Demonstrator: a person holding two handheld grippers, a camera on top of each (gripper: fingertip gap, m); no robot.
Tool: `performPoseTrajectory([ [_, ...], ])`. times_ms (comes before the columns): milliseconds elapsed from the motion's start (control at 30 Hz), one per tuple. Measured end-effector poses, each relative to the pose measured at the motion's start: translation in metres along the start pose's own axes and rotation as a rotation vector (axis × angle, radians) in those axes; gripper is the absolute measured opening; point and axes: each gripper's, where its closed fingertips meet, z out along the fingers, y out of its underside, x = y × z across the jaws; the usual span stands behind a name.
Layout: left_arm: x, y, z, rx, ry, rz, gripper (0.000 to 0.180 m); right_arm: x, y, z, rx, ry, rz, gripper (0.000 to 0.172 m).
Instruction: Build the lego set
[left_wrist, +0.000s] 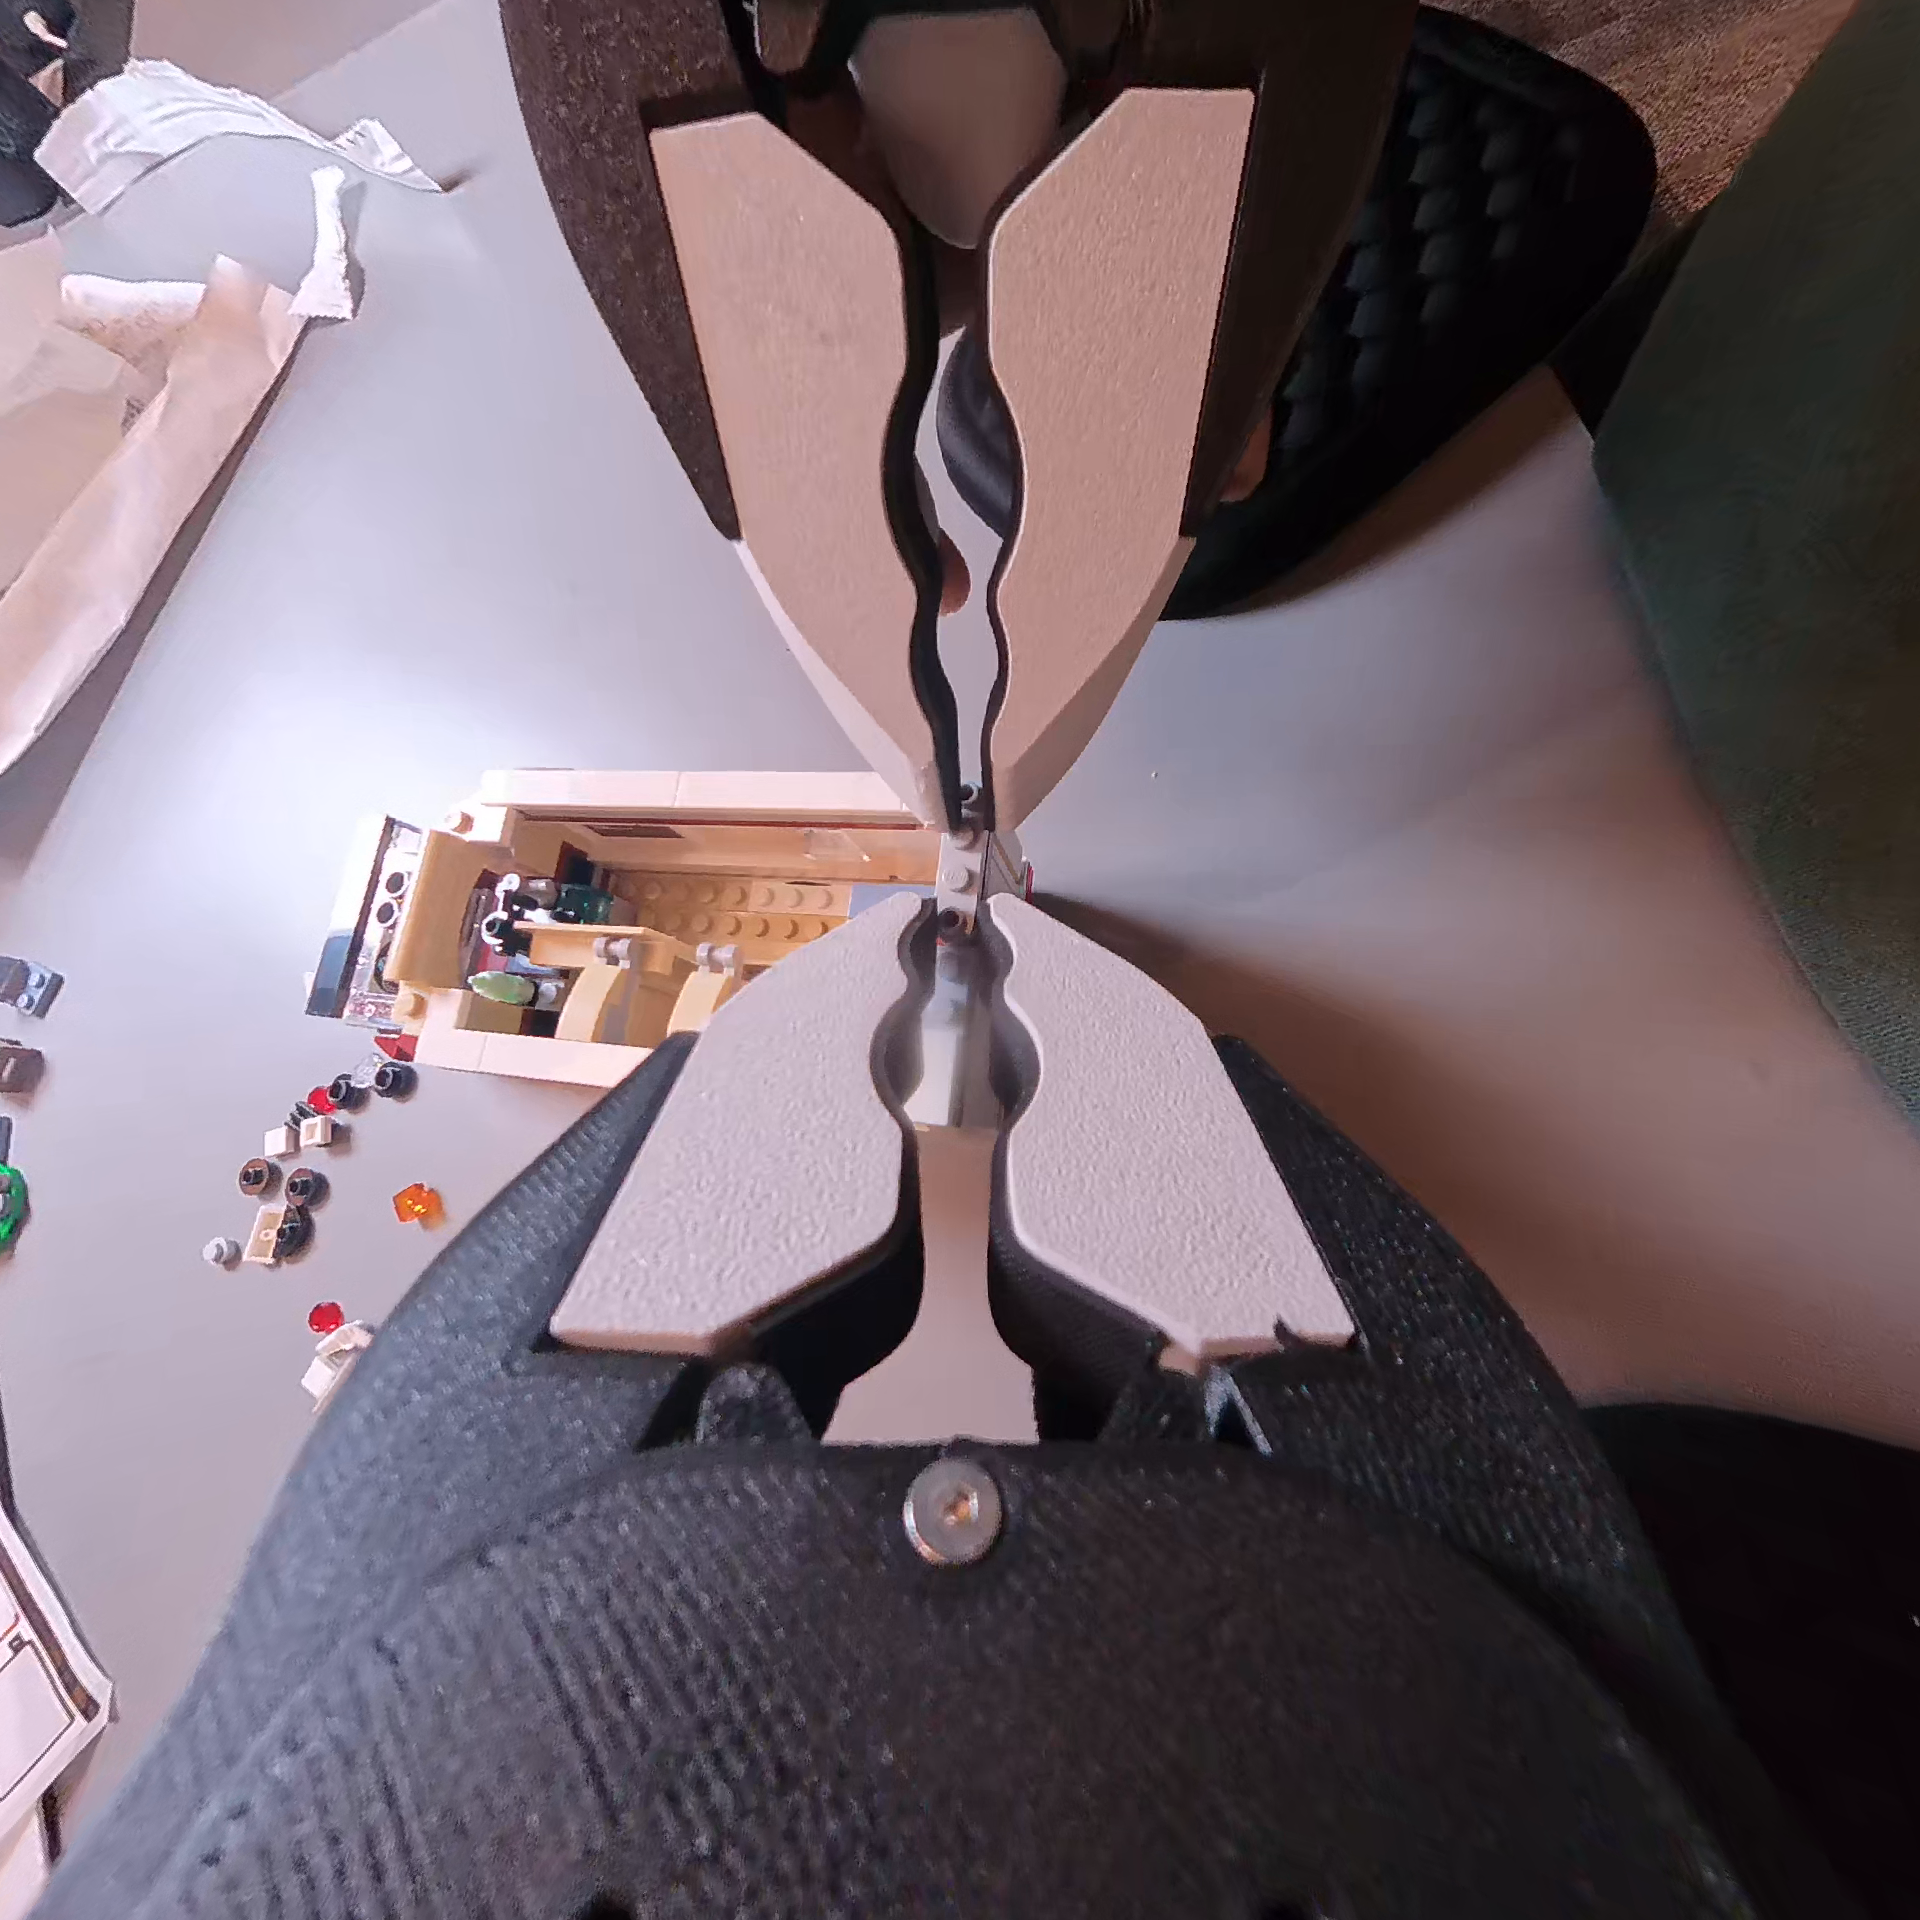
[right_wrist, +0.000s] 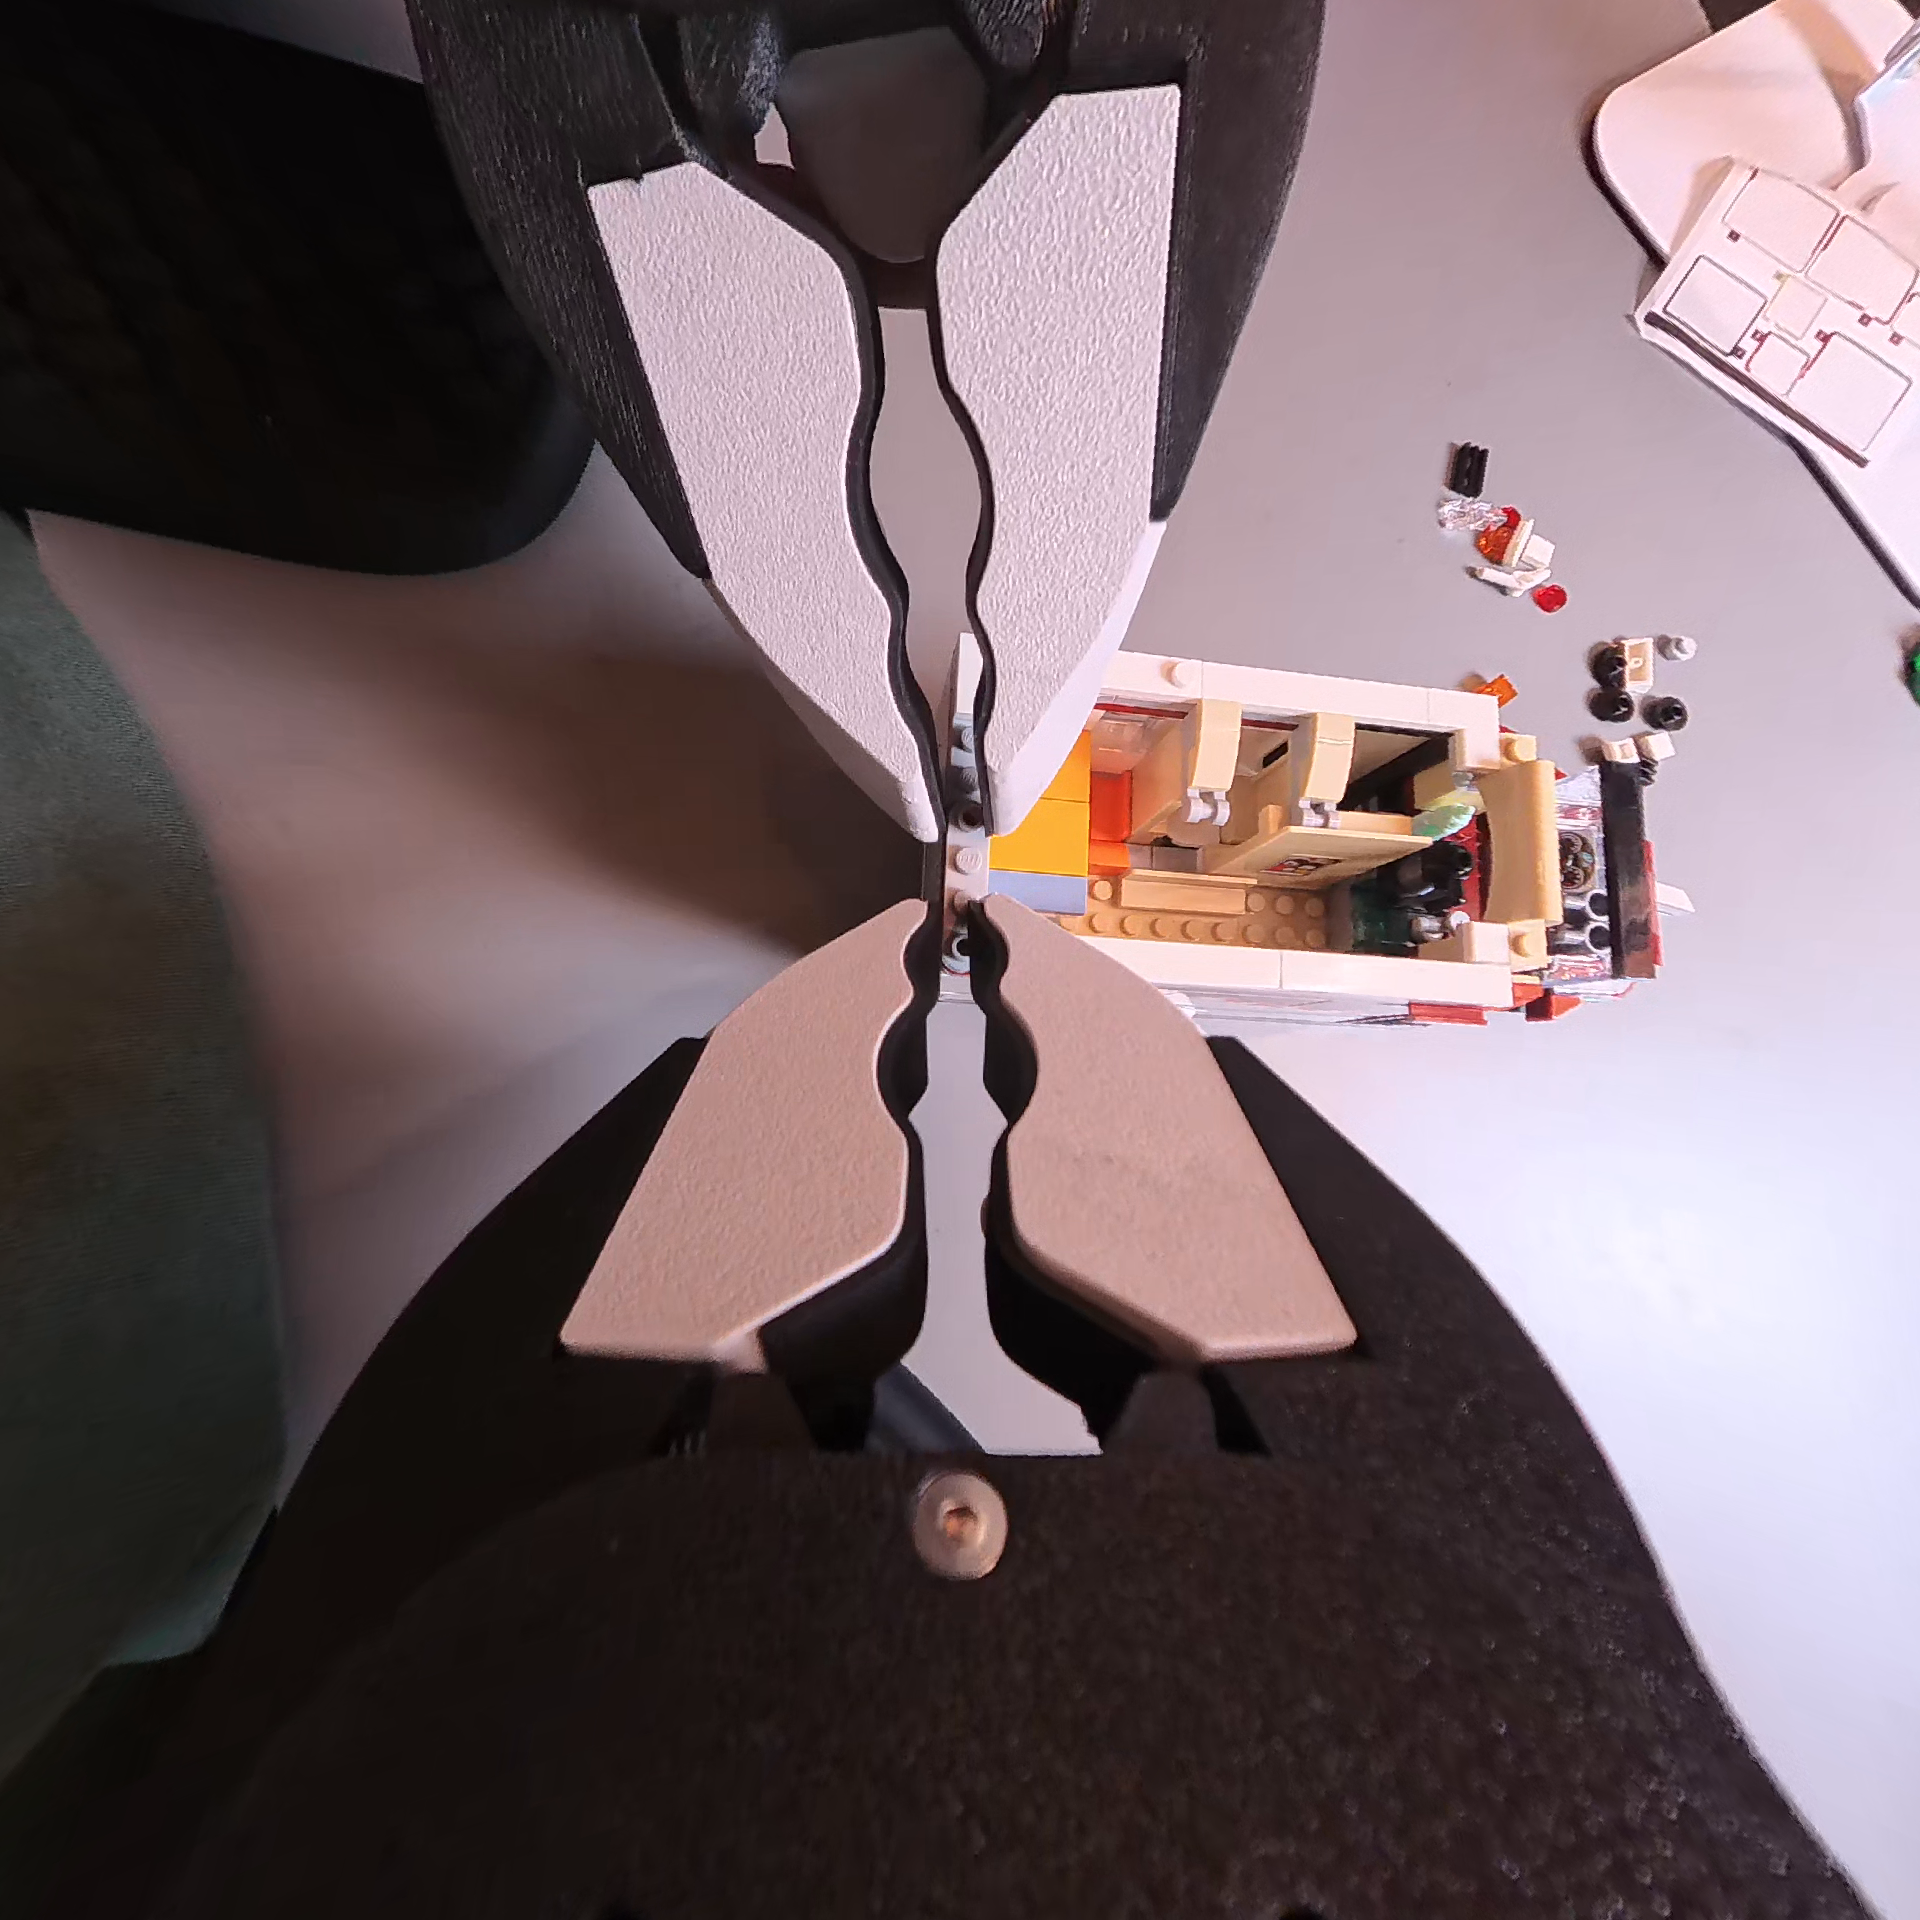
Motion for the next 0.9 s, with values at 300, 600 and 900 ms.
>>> performPoseTrajectory([
  [300, 0.0006, -0.0006, 0.0012, -0.02, 0.009, -0.027, 0.007, 0.0003, 0.0015, -0.001, -0.019, 0.001, 0.0, 0.004],
  [600, 0.0012, 0.0005, 0.0025, -0.03, 0.031, -0.089, 0.007, 0.0005, 0.0024, 0.0006, -0.063, -0.045, 0.005, 0.004],
  [900, 0.0016, 0.0007, 0.0031, -0.018, 0.053, -0.143, 0.007, 0.0003, 0.0028, 0.002, -0.063, -0.054, 0.009, 0.004],
])
